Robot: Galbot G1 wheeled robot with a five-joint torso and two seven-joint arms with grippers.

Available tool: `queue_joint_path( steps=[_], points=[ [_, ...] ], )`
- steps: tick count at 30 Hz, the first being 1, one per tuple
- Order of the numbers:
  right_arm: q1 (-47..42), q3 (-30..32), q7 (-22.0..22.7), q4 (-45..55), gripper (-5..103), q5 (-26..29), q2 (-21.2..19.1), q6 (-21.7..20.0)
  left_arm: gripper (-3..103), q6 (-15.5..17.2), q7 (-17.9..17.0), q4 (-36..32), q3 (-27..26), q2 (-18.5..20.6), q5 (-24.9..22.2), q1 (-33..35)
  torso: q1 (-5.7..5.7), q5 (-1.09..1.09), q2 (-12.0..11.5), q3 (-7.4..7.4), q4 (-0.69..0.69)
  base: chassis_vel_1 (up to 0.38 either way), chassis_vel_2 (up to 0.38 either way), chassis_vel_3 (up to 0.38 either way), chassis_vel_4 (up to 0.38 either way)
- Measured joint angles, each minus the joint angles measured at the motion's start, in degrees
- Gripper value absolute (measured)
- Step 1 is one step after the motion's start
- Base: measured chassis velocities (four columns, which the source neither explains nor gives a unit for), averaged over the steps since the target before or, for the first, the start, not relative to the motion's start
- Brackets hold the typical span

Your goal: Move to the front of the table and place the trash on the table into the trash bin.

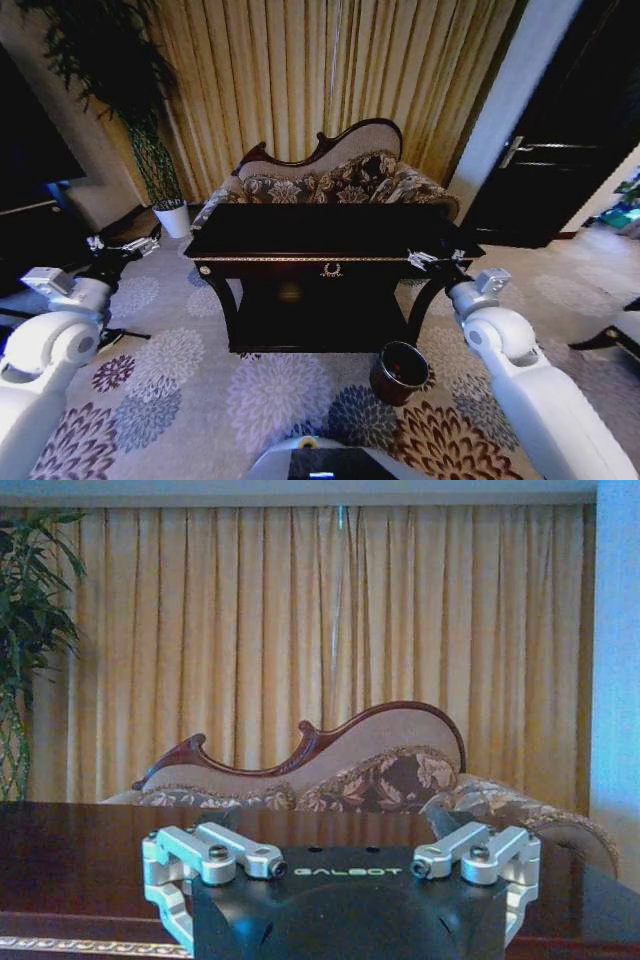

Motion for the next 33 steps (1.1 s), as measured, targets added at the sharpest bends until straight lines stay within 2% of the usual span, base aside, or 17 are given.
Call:
queue_joint_path(
  steps=[22, 30, 33],
  points=[
    [-0.9, 1.6, -0.1, -0.2, 100, 0.0, 0.2, 0.2, 100, -0.2, 0.0, -0.6, 0.0, 0.1, -0.3, 0.1, 0.00, 0.01, 0.0, 0.00, 0.01, 0.138, -0.136, -0.135, 0.139],
    [-1.3, 2.2, -0.1, -0.1, 100, 0.0, 0.2, 0.2, 100, -0.2, 0.0, -0.8, -0.2, 0.1, -0.4, 0.3, 0.00, 0.00, 0.0, 0.00, -0.03, 0.198, -0.174, -0.213, 0.136],
    [-1.4, 2.6, -0.1, -0.1, 100, 0.0, 0.0, 0.3, 100, -0.2, 0.0, -1.0, -0.2, 0.1, -0.5, 0.3, 0.00, -0.01, 0.0, 0.01, 0.02, 0.231, -0.215, -0.230, 0.246]
  ],
)
